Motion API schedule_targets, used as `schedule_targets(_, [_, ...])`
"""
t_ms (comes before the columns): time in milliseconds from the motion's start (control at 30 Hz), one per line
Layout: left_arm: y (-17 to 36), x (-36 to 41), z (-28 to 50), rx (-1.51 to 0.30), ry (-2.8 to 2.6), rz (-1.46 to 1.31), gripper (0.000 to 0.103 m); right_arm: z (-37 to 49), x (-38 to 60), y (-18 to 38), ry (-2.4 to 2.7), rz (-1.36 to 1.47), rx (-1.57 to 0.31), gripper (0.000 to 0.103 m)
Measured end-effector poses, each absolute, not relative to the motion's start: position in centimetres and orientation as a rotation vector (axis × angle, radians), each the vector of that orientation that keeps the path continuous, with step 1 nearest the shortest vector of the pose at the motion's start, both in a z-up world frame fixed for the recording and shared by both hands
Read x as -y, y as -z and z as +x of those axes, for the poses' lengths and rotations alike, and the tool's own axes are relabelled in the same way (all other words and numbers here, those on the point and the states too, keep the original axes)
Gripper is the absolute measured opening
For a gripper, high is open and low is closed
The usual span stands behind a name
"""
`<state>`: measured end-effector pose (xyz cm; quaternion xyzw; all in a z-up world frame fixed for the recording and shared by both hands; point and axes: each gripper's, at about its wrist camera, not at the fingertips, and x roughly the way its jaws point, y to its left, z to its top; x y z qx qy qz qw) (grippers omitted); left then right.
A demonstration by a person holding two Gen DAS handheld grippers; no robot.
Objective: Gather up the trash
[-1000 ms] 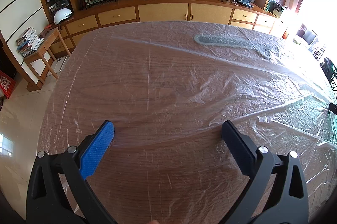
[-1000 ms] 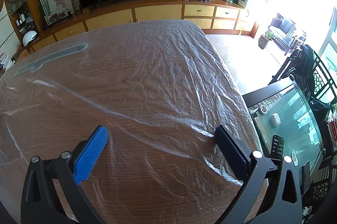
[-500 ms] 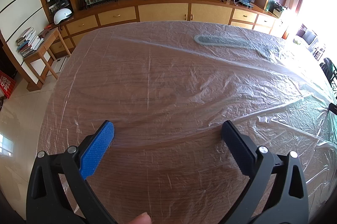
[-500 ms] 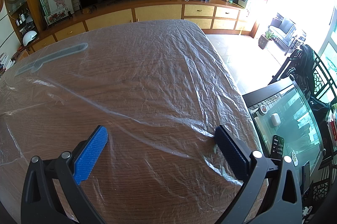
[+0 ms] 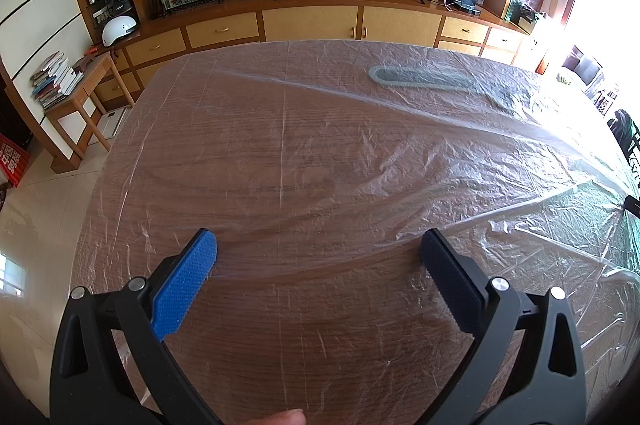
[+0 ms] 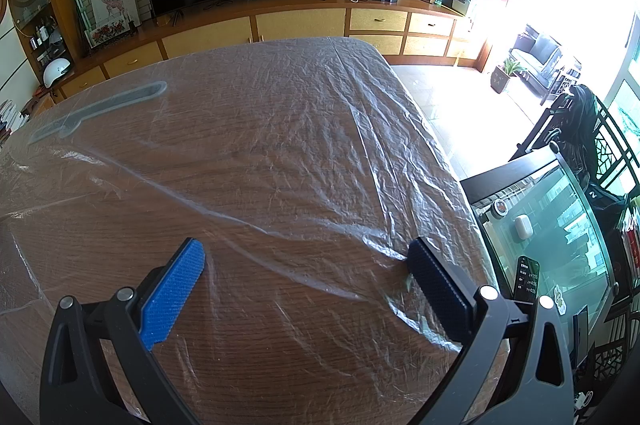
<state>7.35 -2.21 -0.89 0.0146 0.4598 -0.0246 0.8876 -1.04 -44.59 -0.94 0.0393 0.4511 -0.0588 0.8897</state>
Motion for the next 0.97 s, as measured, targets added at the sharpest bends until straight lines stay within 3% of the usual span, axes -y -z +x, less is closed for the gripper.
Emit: schedule_targets(967, [0.91, 2.16, 7.34, -0.955, 0.051, 0.030, 0.102, -1.05, 44.67, 0.97, 0.122, 0.082, -0.937, 0.099])
